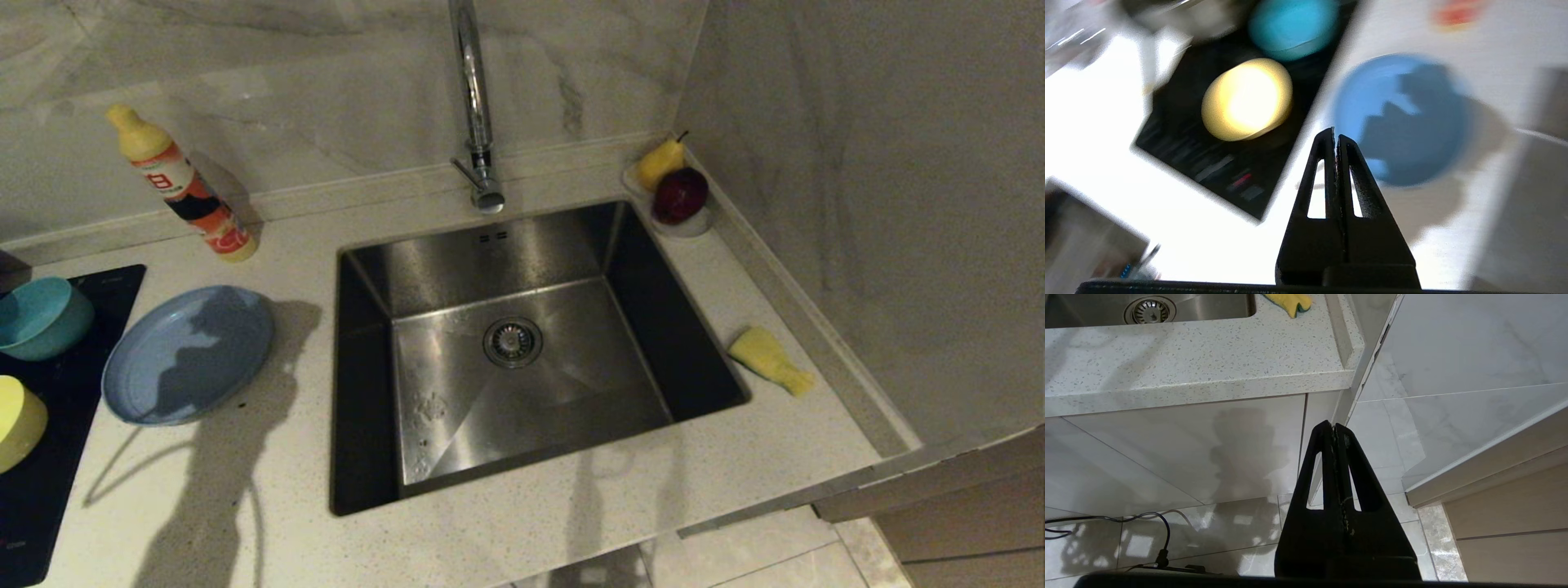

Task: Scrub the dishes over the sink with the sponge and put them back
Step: Place the bowl on the plate

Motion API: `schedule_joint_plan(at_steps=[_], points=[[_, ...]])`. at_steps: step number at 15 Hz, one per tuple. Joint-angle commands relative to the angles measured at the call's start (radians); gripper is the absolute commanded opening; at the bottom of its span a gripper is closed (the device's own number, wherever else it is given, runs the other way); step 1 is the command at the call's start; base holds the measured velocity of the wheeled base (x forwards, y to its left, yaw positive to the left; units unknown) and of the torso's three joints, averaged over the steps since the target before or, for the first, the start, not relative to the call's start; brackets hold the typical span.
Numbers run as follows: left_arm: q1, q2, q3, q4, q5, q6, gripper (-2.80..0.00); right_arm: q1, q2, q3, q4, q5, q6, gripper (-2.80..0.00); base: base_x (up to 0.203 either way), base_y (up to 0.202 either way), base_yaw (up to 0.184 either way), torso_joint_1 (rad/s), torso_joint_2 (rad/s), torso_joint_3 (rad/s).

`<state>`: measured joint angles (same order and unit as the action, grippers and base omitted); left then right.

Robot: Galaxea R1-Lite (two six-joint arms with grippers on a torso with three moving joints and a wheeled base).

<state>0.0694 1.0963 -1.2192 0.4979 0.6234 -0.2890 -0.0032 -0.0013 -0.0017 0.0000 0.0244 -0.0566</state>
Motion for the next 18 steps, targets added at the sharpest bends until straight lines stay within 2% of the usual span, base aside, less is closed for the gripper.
schedule_joint_plan(at_steps=[1,3,5,9,15,18], points=[[0.120,-0.041,0.043,0.048,0.006,-0.045,-2.80,0.000,0.001,0.000,0.000,0.000,0.000,-2.80,0.000,0.000,0.000,0.000,0.00,0.000],[0.158,-0.030,0.095,0.063,0.006,-0.104,-2.80,-0.001,0.001,0.000,0.000,0.000,0.000,-2.80,0.000,0.000,0.000,0.000,0.00,0.000],[0.163,0.002,0.103,0.064,0.006,-0.156,-2.80,-0.001,0.001,0.000,0.000,0.000,0.000,-2.80,0.000,0.000,0.000,0.000,0.00,0.000],[0.191,0.121,0.092,0.051,-0.039,-0.206,-2.80,0.000,0.001,0.000,0.000,0.000,0.000,-2.80,0.000,0.000,0.000,0.000,0.00,0.000],[0.351,0.476,-0.065,-0.017,-0.169,-0.233,-2.80,0.000,0.001,0.000,0.000,0.000,0.000,-2.80,0.000,0.000,0.000,0.000,0.00,0.000],[0.387,0.573,-0.189,-0.018,-0.246,-0.233,-2.80,0.000,0.001,0.000,0.000,0.000,0.000,-2.80,0.000,0.000,0.000,0.000,0.00,0.000]])
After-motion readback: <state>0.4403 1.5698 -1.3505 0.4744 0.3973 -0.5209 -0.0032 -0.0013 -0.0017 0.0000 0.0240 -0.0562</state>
